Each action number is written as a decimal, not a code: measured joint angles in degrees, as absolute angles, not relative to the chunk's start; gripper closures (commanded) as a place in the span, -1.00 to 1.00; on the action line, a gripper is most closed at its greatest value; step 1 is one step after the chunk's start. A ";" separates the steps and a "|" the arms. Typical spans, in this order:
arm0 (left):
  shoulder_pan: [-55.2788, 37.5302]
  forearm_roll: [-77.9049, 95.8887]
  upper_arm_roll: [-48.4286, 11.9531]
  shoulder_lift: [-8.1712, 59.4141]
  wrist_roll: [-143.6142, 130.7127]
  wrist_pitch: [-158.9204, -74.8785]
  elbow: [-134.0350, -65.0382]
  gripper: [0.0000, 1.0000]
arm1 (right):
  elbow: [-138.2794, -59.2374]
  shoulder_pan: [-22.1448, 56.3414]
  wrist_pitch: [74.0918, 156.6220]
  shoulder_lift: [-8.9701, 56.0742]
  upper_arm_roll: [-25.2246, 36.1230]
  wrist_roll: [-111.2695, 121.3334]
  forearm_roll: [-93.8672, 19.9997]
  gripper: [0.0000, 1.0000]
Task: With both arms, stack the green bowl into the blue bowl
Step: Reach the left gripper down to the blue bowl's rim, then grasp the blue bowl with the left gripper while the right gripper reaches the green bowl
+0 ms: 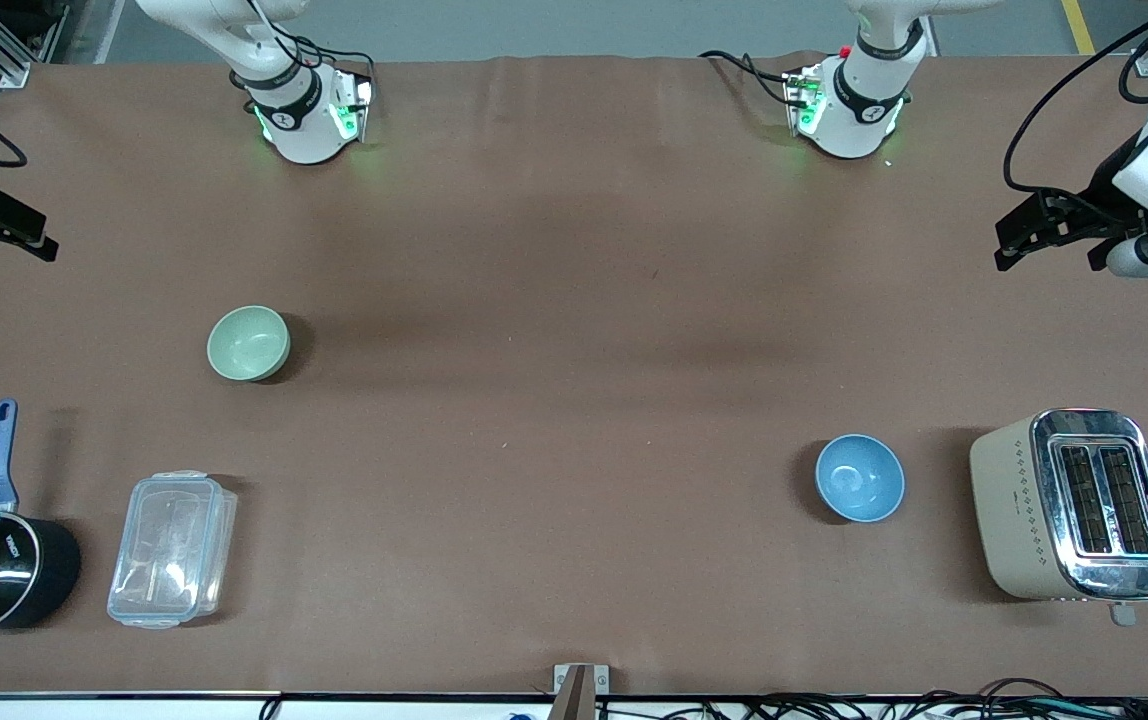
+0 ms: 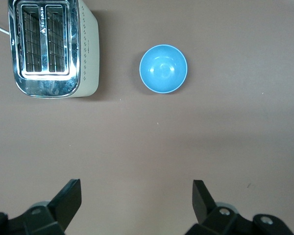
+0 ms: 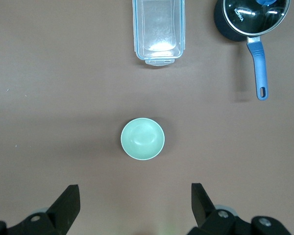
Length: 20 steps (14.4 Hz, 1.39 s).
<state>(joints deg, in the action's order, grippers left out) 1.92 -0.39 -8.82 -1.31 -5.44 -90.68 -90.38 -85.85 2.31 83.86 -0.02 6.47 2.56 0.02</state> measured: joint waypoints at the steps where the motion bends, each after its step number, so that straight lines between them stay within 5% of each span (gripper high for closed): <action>1: 1.92 -0.42 -8.82 -1.25 -5.40 -90.64 -90.38 -1.00 | -85.85 2.31 83.86 -0.02 6.47 2.56 0.02 -1.00; 8: 1.64 -3.81 -9.10 3.27 -4.62 -92.62 -90.49 -1.00 | -85.83 2.31 83.87 -0.02 6.47 2.56 0.02 -1.00; 15: 1.64 -3.88 -9.11 18.85 -10.14 -113.41 -95.62 -1.00 | -89.60 2.03 84.23 0.67 7.85 7.38 0.03 -1.00; 20: 2.06 -4.55 -9.04 29.12 -14.08 -126.69 -96.45 -0.99 | -111.54 1.08 106.47 1.24 10.73 11.72 0.03 -1.00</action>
